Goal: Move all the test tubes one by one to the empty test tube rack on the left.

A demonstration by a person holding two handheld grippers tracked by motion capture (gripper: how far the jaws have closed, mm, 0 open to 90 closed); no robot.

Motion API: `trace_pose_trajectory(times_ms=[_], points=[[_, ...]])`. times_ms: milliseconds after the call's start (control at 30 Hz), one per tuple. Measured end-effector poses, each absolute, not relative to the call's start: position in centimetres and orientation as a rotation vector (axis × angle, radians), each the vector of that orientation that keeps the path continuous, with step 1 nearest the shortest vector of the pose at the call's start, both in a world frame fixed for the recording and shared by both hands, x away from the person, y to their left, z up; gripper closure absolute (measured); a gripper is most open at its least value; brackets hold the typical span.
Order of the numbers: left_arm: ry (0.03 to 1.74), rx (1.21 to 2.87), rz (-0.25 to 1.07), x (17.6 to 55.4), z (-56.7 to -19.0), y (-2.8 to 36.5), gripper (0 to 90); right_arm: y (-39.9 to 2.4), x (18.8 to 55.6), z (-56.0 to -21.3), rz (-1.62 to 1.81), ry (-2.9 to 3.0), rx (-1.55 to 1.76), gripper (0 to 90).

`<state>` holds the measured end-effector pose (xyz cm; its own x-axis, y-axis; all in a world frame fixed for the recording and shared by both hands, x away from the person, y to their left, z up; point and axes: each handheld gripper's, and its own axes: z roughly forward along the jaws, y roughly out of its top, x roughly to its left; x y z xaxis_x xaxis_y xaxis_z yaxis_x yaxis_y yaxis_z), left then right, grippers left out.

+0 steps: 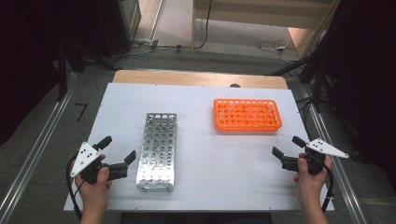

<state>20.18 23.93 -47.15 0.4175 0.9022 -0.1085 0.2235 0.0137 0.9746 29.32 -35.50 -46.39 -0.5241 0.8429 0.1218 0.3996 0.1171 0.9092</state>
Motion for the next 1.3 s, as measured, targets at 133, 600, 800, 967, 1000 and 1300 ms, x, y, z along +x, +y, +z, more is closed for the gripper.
trace_pose_trajectory(times_ms=[133, 600, 800, 967, 1000, 1300], points=[[1.040, 1.510, 0.719, 20.1, -47.0, 23.5, 0.0, -34.7, 30.0, -46.0, 1.354, 1.943, 1.237, 4.2], [1.016, 1.540, 0.698, 20.1, -46.8, 22.2, 0.0, -32.5, 34.6, -45.8, 1.195, 1.901, 1.315, 43.5], [1.026, 1.542, 0.692, 20.0, -47.0, 22.4, 0.0, -32.4, 37.0, -46.0, 1.245, 1.896, 1.345, 55.3], [1.025, 1.539, 0.685, 19.9, -46.9, 22.5, 0.0, -32.0, 38.7, -46.4, 1.233, 1.928, 1.368, 60.3], [1.025, 1.538, 0.686, 19.9, -46.9, 22.4, 0.0, -31.9, 39.0, -46.5, 1.229, 1.932, 1.373, 61.0], [1.031, 1.529, 0.672, 19.9, -47.1, 22.5, 0.0, -31.5, 40.4, -47.5, 1.227, 1.924, 1.382, 67.8]])
